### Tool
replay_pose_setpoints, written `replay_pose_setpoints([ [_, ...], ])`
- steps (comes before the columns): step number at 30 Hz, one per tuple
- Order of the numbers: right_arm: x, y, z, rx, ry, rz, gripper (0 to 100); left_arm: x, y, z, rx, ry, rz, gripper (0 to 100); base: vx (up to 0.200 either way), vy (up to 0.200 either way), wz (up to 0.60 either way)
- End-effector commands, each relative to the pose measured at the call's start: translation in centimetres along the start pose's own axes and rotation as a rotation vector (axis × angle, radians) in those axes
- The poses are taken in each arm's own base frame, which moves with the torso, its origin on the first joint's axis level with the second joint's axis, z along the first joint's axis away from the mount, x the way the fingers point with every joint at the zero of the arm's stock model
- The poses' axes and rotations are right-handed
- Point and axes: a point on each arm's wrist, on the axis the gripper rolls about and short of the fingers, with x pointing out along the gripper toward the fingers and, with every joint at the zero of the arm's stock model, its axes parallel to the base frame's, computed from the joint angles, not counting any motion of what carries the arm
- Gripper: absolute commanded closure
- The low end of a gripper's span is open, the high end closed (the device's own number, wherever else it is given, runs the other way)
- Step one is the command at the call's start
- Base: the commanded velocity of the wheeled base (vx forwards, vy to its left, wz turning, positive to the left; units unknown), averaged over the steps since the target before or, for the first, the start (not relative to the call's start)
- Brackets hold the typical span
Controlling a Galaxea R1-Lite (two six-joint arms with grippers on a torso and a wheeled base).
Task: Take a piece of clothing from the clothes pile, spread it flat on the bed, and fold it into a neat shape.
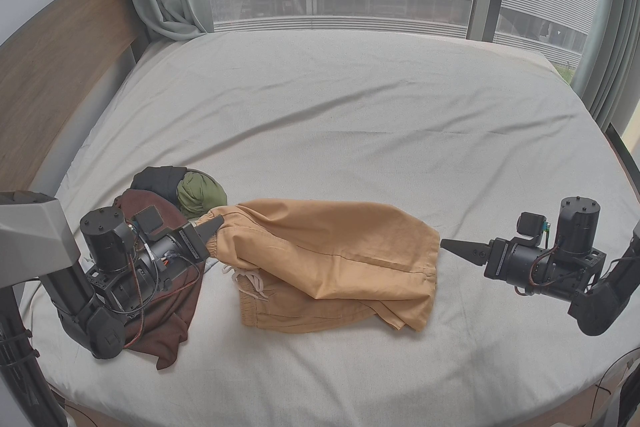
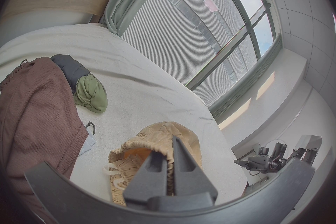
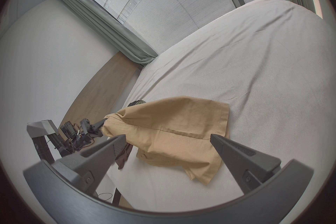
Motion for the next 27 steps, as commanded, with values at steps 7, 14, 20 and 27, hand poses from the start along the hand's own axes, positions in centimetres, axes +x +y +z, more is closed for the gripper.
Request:
replay_pose_setpoints([
  [7,3.4,-3.6,-3.3,0.033,0.063,-0.042,0,0.1,0.1,0.1,-0.002,-0.005,0.003,100,0.000,0.000,0.00],
  [14,5.1,-5.1,-4.6,0.067,0.064,-0.046,0,-0.1,0.0,0.2,0.001,-0.010,0.000,100,0.000,0.000,0.00],
  [20,6.6,-6.6,-5.8,0.074,0.041,-0.073,0,0.0,-0.1,0.3,0.002,-0.012,-0.002,100,0.000,0.000,0.00],
  [27,7.8,-7.0,-5.5,0.073,0.038,-0.072,0,0.0,-0.1,0.4,0.002,-0.017,-0.003,100,0.000,0.000,0.00],
])
